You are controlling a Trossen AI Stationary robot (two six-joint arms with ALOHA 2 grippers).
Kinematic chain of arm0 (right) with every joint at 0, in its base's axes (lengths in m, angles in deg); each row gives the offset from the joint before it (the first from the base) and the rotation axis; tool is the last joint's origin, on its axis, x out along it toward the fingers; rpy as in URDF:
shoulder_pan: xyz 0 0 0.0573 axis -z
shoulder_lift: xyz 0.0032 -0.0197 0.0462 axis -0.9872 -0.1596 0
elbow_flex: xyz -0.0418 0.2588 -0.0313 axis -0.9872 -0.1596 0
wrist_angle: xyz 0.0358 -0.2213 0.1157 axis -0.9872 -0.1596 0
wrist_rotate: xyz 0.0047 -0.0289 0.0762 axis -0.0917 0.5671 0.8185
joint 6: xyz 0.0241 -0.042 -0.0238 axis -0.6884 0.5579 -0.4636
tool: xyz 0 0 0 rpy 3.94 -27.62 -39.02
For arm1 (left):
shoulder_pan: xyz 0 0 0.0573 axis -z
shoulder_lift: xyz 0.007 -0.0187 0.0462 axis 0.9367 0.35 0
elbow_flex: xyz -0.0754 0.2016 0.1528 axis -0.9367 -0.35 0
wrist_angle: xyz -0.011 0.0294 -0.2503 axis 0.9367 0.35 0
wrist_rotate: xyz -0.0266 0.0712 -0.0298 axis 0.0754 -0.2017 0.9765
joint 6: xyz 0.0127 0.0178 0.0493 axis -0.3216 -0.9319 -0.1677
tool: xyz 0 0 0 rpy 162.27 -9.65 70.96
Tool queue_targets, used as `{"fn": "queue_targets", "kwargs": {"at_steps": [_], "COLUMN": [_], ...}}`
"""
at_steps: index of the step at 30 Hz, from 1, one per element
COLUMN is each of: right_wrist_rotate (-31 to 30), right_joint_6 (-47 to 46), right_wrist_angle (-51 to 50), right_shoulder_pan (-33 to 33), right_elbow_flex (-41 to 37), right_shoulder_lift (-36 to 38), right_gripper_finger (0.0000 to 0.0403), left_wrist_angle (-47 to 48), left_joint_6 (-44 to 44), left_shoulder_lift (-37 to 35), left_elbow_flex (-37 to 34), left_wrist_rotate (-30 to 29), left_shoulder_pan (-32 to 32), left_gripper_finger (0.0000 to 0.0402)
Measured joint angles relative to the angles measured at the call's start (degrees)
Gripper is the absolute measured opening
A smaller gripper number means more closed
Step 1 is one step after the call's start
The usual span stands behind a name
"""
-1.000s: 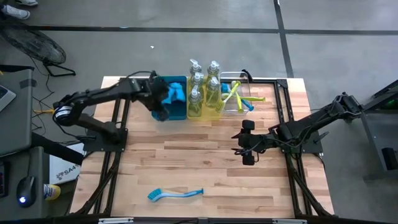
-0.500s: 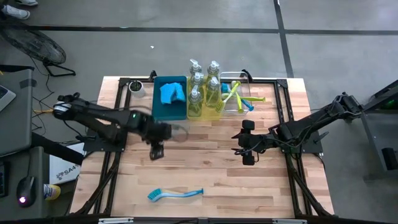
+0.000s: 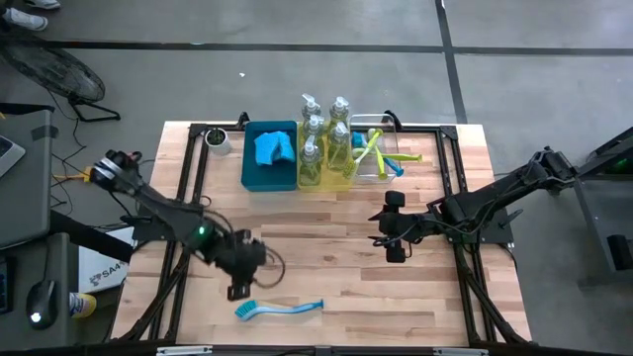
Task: Pick & Place Kitchen Sink Supplies
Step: Put the blue toilet brush into the transparent bin
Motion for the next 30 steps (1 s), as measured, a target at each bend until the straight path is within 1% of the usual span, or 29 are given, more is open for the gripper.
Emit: {"fn": "queue_targets", "kwargs": {"at_steps": [4,10,13,16,23,30], "right_wrist_rotate": [0.0,0.0,0.0,0.0,-0.2,-0.2], "right_joint_6": [0.0,0.1,1.1,1.3,1.0,1.1], "right_wrist_angle": [0.0,-0.4,-0.4,-0.4,0.0,0.1], "right_shoulder_pan": [0.0,0.0,0.0,0.0,0.0,0.0], "right_elbow_flex": [0.0,0.0,0.0,0.0,0.0,0.0], "right_shoulder_lift": [0.0,0.0,0.0,0.0,0.0,0.0], "right_gripper_finger": [0.0224,0.0224,0.0224,0.0224,0.0224,0.0224], "left_wrist_angle": [-5.7,-11.5,-13.0,-13.4,-19.2,-22.4], "left_joint_6": [0.0,3.2,5.6,7.3,7.4,7.9], "left_shoulder_lift": [4.1,10.4,12.9,14.6,18.0,20.1], "left_elbow_flex": [0.0,-0.1,0.0,0.0,0.0,0.0], "left_wrist_rotate": [-0.6,3.3,4.8,5.1,5.1,6.1], "left_shoulder_pan": [4.3,7.7,8.3,8.9,8.9,8.9], "left_gripper_finger": [0.0207,0.0207,0.0207,0.0207,0.0207,0.0207]}}
